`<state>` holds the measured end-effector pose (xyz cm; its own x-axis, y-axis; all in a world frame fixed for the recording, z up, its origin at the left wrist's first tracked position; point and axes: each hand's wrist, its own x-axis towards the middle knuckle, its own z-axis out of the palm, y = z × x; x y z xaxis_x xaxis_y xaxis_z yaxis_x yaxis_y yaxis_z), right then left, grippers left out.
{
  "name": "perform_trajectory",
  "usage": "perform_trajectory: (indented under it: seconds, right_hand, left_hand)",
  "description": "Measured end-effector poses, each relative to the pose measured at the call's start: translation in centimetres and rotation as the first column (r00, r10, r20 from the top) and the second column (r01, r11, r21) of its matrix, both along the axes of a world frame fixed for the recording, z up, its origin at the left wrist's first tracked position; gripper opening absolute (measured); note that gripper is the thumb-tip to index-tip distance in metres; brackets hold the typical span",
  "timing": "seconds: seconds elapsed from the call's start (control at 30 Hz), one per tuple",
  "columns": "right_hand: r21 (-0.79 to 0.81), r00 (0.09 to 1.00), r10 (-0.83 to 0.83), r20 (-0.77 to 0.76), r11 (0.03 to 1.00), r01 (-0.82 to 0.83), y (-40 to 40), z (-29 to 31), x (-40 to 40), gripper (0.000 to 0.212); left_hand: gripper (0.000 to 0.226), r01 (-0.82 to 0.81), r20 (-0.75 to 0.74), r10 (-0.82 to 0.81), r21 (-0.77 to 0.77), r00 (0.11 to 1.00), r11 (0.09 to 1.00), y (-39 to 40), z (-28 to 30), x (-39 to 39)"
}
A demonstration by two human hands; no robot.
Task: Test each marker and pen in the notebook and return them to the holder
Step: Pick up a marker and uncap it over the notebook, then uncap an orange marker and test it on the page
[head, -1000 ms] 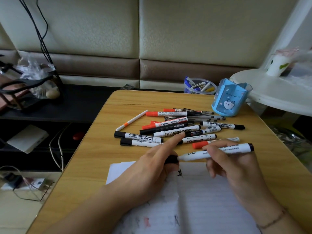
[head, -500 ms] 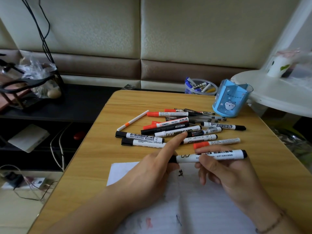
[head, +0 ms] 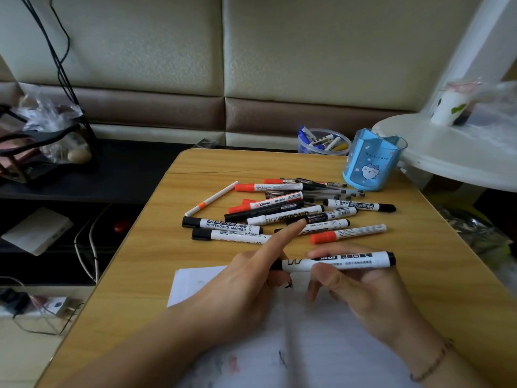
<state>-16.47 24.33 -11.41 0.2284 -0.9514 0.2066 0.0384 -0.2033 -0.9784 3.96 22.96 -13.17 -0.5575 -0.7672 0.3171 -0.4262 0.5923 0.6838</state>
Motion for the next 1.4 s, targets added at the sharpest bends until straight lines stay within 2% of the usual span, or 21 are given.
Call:
perform_trajectory:
  seconds: [0.1,0.17,0.2,0.27,0.33,0.37,0.4,0.43,0.47,0.53,0.63,0.7,0.73,0.87,1.0,1.2,1.4]
  right_hand:
    - [-0.095,0.991,-0.041,-0.126,0.995,0.029,-0.3,-0.8,0.5,0.023]
    - [-0.196,0.968,-0.039,-0.246,0.981,-0.01,-0.5,-1.4,1.1,0.023]
    - [-0.23,0.967,-0.041,-0.253,0.973,-0.019,-0.7,-1.5,1.2,0.021]
    - [-0.232,0.981,-0.077,-0.175,0.972,0.035,-1.0,-1.0,0.6,0.013]
    - [-0.235,0.973,-0.202,-0.112,0.957,0.172,-1.3,0.0,-0.9,0.008]
    - [-0.238,0.951,-0.281,-0.132,0.94,0.244,-1.5,0.5,-1.9,0.009]
    - [-0.231,0.906,-0.371,-0.204,0.917,0.324,-1.8,0.8,-2.8,0.02]
    - [-0.237,0.823,-0.467,-0.324,0.882,0.407,-2.1,1.0,-3.8,0.034]
    - [-0.277,0.691,-0.554,-0.464,0.832,0.481,-2.5,0.9,-4.9,0.042]
    - [-0.366,0.419,-0.661,-0.623,0.719,0.591,-3.0,0.8,-7.1,0.036]
    - [-0.359,0.251,-0.693,-0.676,0.607,0.709,-3.3,0.4,-9.8,0.025]
    - [-0.339,0.141,-0.634,-0.76,0.572,0.747,-3.5,-0.2,-11.0,0.027]
    - [-0.316,0.114,-0.598,-0.794,0.565,0.762,-3.6,-0.5,-11.3,0.028]
    - [-0.197,0.186,-0.525,-0.831,0.59,0.783,-4.0,-1.3,-11.7,0.021]
    - [-0.2,0.19,-0.508,-0.84,0.615,0.763,-3.8,-1.0,-11.3,0.029]
    - [-0.206,0.217,-0.53,-0.82,0.626,0.752,-3.8,-0.8,-11.2,0.04]
    - [-0.179,0.267,-0.551,-0.791,0.626,0.759,-4.0,-0.9,-11.7,0.046]
  left_hand:
    - [0.082,0.041,-0.051,-0.041,0.0,0.998,0.999,-0.3,0.4,-0.6]
    - [0.077,0.043,-0.077,-0.042,0.007,0.996,0.999,-0.3,0.3,-1.0]
    - [0.078,0.022,-0.069,-0.022,0.008,0.997,1.0,-0.3,0.2,-1.0]
    - [0.089,-0.034,0.029,0.035,-0.021,0.999,0.999,-0.1,0.1,-0.7]
    - [0.103,-0.071,0.172,0.086,-0.088,0.981,0.994,0.0,0.1,-0.1]
    - [0.106,-0.079,0.231,0.106,-0.122,0.967,0.989,0.0,0.1,0.0]
    - [0.105,-0.081,0.28,0.121,-0.15,0.952,0.985,-0.1,0.2,0.1]
    - [0.101,-0.082,0.32,0.135,-0.176,0.938,0.981,-0.1,0.3,0.1]
    - [0.095,-0.085,0.355,0.152,-0.199,0.922,0.976,-0.1,0.2,0.1]
    - [0.085,-0.1,0.386,0.178,-0.212,0.905,0.972,-0.2,0.2,0.2]
    - [0.078,-0.118,0.378,0.192,-0.212,0.906,0.97,0.0,0.1,0.1]
    - [0.075,-0.123,0.376,0.196,-0.209,0.906,0.97,0.1,0.0,-0.1]
    - [0.074,-0.121,0.379,0.193,-0.206,0.905,0.971,0.1,-0.1,-0.1]
    - [0.071,-0.104,0.381,0.174,-0.197,0.908,0.975,0.0,-0.3,0.1]
    - [0.071,-0.105,0.382,0.177,-0.203,0.907,0.974,-0.1,-0.4,0.1]
    - [0.085,-0.116,0.371,0.19,-0.213,0.909,0.97,-0.1,-0.5,0.2]
    - [0.081,-0.117,0.361,0.192,-0.22,0.912,0.968,-0.2,-0.8,0.3]
